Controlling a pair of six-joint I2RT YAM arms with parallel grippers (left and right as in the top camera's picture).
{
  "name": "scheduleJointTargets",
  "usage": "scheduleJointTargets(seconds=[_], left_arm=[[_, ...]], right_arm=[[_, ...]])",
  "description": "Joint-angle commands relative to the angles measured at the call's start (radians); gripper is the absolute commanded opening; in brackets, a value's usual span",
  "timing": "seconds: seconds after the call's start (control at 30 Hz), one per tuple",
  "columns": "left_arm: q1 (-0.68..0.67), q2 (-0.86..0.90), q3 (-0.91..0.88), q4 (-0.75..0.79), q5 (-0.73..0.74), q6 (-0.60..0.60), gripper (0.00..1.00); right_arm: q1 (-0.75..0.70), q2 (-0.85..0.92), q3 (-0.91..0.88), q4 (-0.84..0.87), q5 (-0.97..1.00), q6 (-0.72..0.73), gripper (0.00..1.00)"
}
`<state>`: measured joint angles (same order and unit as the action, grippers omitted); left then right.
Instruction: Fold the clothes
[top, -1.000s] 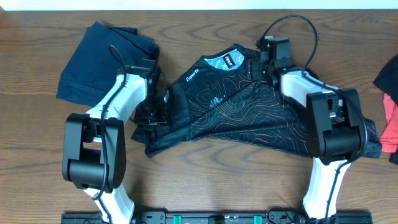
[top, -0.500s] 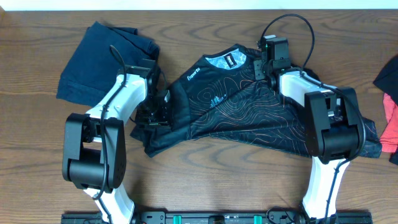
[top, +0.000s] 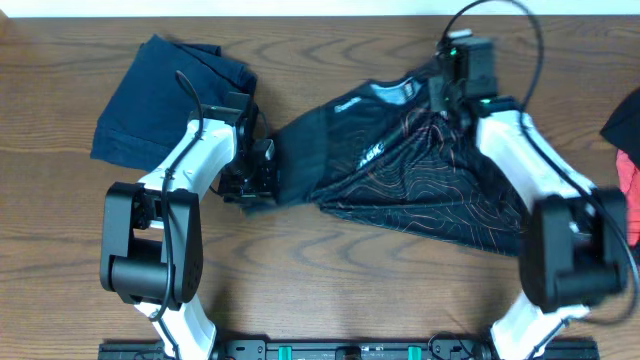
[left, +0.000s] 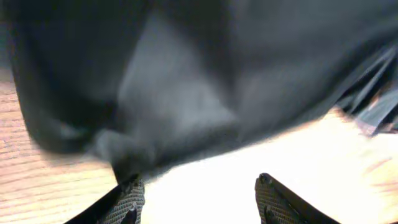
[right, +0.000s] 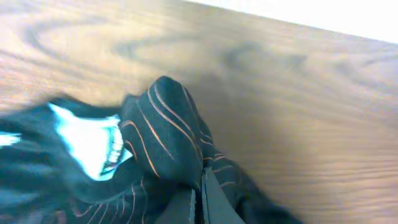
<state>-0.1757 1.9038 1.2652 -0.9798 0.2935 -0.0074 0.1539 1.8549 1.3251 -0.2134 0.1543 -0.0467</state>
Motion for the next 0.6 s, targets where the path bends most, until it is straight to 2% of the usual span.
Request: scheduleJointTargets(seconds=[0.0,0.1,0.33,0.4,0.57], left_arm=[[0.000,-0.018,0.016,0.000,0.013,-0.013,0.59],[0.000,-0.018,0.016,0.039,0.038,-0.018,0.59],[-0.014,-0.014,0.014,0.286,0.264,-0.016,0.80],[-0.029,-0.013,0.014,0.377,0.323,-0.016,0.82],[-0.072,-0.012,0.014,0.539,0.295,-0.028,0.91]], right_arm=[[-0.004,-0.044,0.003,-0.054,-0.002,-0.037,0.01],[-0.002,-0.072,0.003,-0.114,-0.005,-0.037,0.01],[-0.002,-0.077,0.003,-0.206,-0.005,-0.037,0.01],[-0.002,-0.077,0.003,-0.228,-0.004,-0.037,0.01],[-0.003,-0.077,0.003,-0.251,-0.005,-0.038,0.01]])
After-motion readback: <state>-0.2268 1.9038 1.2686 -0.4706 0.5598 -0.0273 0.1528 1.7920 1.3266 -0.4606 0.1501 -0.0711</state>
